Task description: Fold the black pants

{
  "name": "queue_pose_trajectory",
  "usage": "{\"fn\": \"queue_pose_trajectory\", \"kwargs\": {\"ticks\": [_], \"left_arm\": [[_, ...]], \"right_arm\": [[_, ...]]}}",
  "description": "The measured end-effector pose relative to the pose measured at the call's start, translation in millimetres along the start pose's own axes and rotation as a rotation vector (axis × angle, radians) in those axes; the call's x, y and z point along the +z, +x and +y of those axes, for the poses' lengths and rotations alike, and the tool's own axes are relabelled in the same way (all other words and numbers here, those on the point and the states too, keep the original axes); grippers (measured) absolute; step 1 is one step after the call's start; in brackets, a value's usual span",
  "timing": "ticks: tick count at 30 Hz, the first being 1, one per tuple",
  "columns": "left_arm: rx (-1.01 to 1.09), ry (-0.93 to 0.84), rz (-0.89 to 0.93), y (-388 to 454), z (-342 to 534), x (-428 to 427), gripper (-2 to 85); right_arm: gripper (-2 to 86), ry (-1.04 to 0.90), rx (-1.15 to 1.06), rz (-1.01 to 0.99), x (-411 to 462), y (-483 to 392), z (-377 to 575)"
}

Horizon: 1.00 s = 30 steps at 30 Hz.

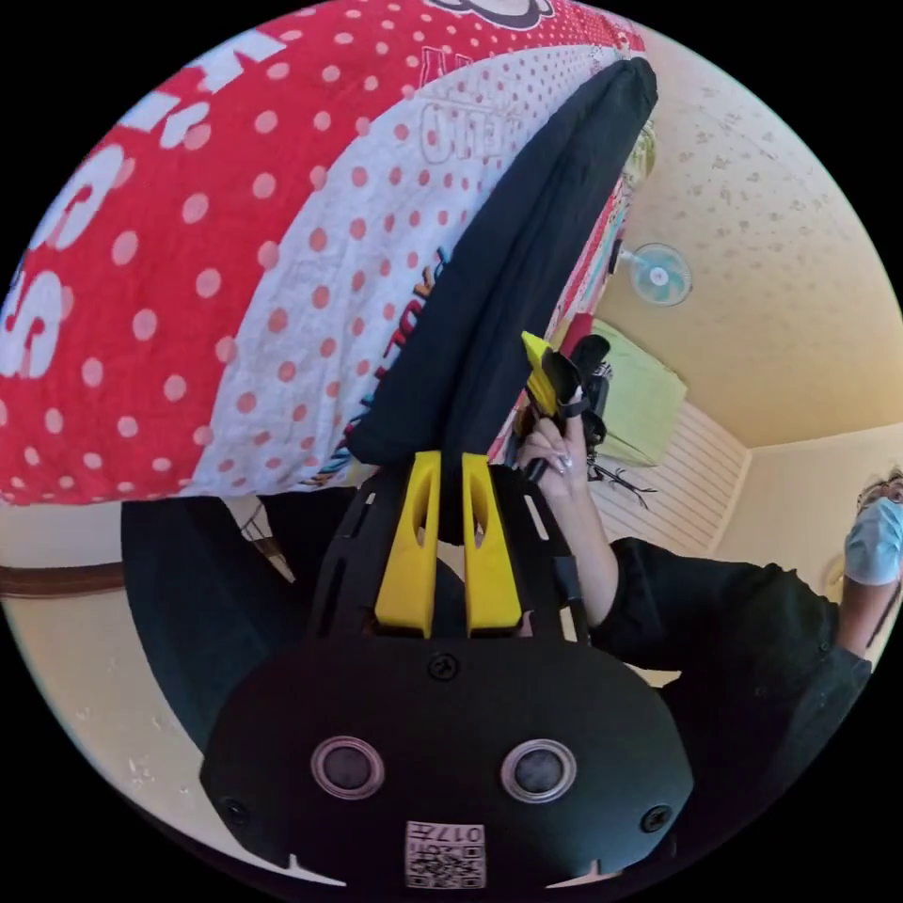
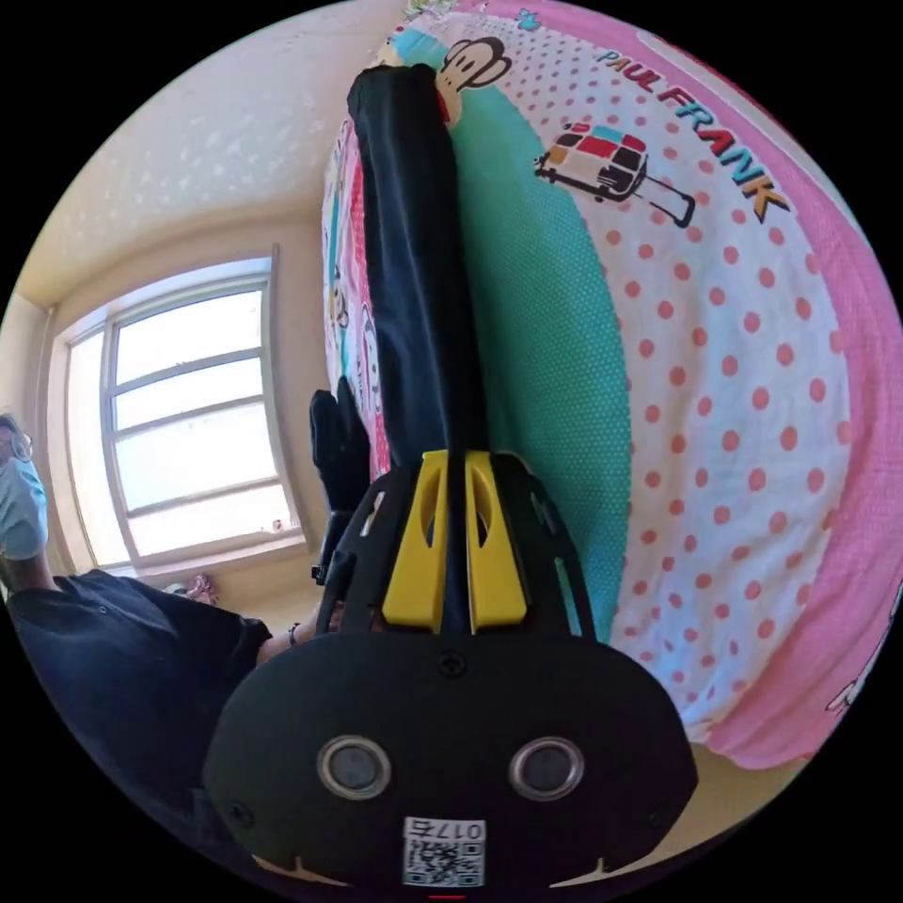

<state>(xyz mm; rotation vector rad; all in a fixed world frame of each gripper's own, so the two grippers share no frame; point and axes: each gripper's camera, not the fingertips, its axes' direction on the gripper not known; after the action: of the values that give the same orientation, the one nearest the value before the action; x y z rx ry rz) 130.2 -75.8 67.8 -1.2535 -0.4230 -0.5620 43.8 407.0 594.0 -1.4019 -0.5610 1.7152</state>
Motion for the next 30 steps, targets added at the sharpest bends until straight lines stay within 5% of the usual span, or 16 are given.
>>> {"fn": "queue_pose_trajectory", "kwargs": {"ticks": [6, 14, 21, 30], "left_arm": [[0.209, 0.174, -0.24, 55.7, -5.4, -22.4, 8.1], [0.386, 0.274, -0.168, 109.9, -120.5, 9.6, 9.3], [0.49, 0.202, -0.218, 146.9, -147.5, 29.4, 4.3], [0.308, 0.334, -0.083, 91.8, -127.8, -19.1, 10.9]], "right_arm": [[8.9, 0.05, -0.069, 0.019, -16.7, 7.9, 0.4], [7.4, -0.144, -0.052, -0.08, 32.1, 48.1, 29.2], [4.3, -0.007, -0.095, -0.187, 39.5, 49.7, 64.0], [8.2, -0.072, -0.072, -0.038, 64.8, 79.2, 57.4]]}}
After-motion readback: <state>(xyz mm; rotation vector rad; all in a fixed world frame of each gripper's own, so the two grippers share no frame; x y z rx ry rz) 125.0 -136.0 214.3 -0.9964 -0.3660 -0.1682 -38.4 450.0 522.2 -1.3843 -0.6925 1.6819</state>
